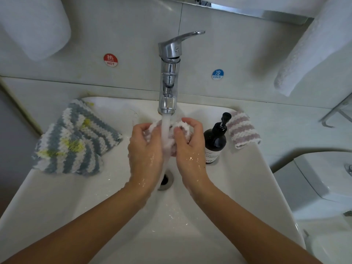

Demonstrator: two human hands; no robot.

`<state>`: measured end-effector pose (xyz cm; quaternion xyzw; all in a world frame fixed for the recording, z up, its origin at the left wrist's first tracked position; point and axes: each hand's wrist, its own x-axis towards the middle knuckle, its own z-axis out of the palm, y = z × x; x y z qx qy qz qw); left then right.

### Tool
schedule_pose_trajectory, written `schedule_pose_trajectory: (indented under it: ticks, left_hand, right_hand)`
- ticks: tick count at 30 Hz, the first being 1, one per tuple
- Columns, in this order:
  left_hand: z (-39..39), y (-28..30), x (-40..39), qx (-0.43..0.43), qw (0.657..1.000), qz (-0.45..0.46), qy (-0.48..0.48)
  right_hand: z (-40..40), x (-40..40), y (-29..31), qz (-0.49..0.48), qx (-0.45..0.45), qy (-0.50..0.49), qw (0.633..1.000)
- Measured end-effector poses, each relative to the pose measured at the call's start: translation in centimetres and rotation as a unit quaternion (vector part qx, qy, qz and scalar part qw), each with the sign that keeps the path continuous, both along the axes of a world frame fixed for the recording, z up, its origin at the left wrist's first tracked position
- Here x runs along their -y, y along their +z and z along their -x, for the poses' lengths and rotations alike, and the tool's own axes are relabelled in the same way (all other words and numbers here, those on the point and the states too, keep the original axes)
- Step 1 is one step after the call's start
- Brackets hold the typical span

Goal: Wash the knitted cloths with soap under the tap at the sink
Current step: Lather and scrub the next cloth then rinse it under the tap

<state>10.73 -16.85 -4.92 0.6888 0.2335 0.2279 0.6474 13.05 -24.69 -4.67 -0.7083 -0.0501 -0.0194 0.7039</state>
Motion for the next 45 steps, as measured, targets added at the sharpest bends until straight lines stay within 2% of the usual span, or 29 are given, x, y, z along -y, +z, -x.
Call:
schedule_pose_trajectory:
  ticks: [5, 11, 14, 16, 19, 22, 24, 27, 32, 36, 38, 42, 45]
  left_hand:
    - [-0.1, -0.4, -0.3, 0.035, 0.998, 0.019, 0.051]
    - [-0.2, -0.1, -0.3, 0.033, 0.999, -0.017, 0.04]
    - [-0.3, 0.0, -0.1, 0.03, 0.999, 0.003, 0.037]
    - [-0.1, -0.1, 0.1, 0.032, 0.999, 0.007, 0.029]
    - [0.4, -0.3, 0.6, 0.017, 1.0, -0.01, -0.01]
    - [0.7, -0.2, 1.2, 0.018, 0.998, -0.022, -0.059]
    - [0.7, -0.1, 1.4, 0.025, 0.997, -0.047, -0.061]
    - [0.5, -0.2, 1.2, 0.027, 0.995, -0.074, -0.053]
    - [0.7, -0.4, 0.8, 0.035, 0.996, -0.074, -0.039]
    - [0.7, -0.5, 1.2, -0.02, 0.995, -0.095, 0.002]
    - [0.5, -0.4, 1.2, -0.038, 0.997, -0.072, -0.007]
    - [-0.1, -0.4, 0.7, -0.016, 0.999, -0.039, -0.002]
    - [-0.3, -0.5, 0.4, -0.003, 0.999, -0.049, -0.004]
  right_hand:
    - [1.1, -0.6, -0.4, 0.08, 0.012, 0.059, 0.995]
    - [1.0, -1.2, -0.6, 0.119, -0.03, 0.088, 0.989]
    - [1.0, -1.2, -0.5, 0.116, -0.025, 0.1, 0.988]
    - [0.6, -1.2, -0.5, 0.107, -0.044, 0.08, 0.99]
    - [-0.5, -1.1, -0.7, 0.19, 0.002, 0.013, 0.982]
    - [-0.2, -0.8, -0.7, 0.122, 0.021, -0.027, 0.992]
    - [0.0, -0.5, -0.9, 0.127, 0.037, -0.018, 0.991]
    - [0.1, -0.5, -0.7, 0.061, -0.003, 0.013, 0.998]
    - [0.8, -0.7, -0.2, 0.014, -0.031, 0.037, 0.999]
    - [0.5, -1.1, 0.3, 0.061, -0.062, 0.01, 0.996]
    - [0.6, -1.3, 0.7, 0.086, -0.042, 0.013, 0.995]
    - [0.3, -1.7, 0.5, 0.089, -0.085, 0.005, 0.992]
    - [0.2, -1.6, 0.3, 0.129, -0.038, 0.022, 0.991]
